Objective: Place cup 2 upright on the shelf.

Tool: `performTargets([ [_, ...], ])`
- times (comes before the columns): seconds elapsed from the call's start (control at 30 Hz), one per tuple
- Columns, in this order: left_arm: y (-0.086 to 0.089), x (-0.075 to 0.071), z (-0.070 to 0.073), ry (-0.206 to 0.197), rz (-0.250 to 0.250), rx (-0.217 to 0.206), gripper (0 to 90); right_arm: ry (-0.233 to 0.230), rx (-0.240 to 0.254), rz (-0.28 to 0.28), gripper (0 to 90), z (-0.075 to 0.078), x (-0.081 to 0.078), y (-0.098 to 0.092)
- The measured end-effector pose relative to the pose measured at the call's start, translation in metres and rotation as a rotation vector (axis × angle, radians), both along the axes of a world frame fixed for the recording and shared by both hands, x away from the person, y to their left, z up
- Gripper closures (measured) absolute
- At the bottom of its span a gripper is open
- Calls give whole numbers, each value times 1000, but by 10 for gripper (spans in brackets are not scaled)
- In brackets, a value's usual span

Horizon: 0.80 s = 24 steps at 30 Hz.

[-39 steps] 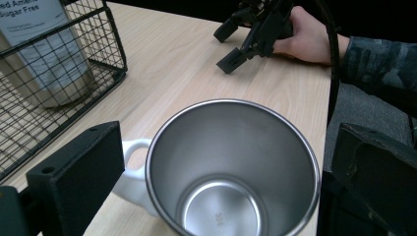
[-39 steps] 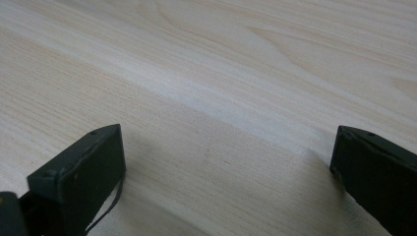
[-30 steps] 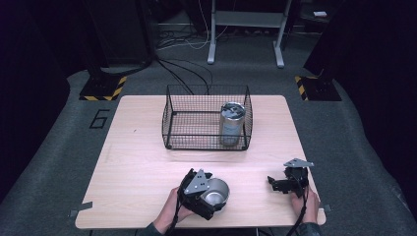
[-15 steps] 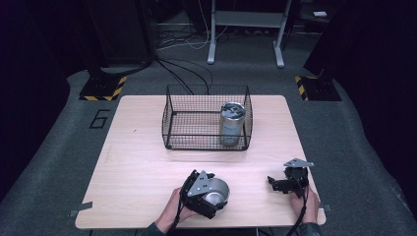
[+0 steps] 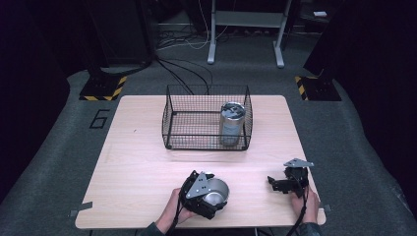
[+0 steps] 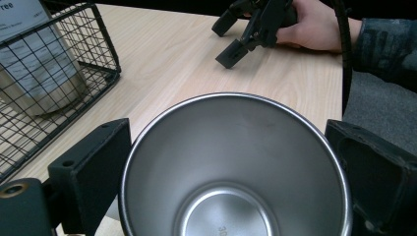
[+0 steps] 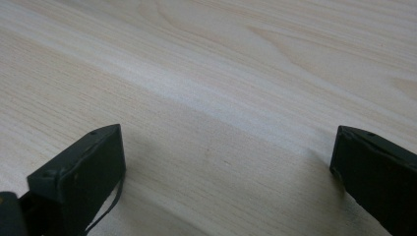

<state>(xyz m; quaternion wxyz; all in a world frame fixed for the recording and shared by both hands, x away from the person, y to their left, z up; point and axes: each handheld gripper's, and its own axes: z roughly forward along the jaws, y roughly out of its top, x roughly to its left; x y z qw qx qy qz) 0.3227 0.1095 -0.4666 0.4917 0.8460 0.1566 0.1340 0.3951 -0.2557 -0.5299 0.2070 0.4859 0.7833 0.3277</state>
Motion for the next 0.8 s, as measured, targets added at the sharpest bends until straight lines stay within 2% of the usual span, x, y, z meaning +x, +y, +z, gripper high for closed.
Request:
performTargets([
  [0.1, 2, 0, 1, -9, 15, 1, 65, 0, 1, -1, 0, 0, 0, 0],
  [0.2, 6, 1, 3, -5, 33, -30, 66, -1, 8, -10, 0, 0, 0, 1],
  [0.5, 21, 9, 12, -15, 82, -42, 66, 1, 5, -5, 0, 0, 0, 0],
  [0.63, 29, 12, 16, -18, 100, -30, 66, 1, 5, -4, 0, 0, 0, 0],
  [0.8, 39, 16, 18, -8, 126, -43, 66, 0, 4, -3, 0, 0, 0, 0],
])
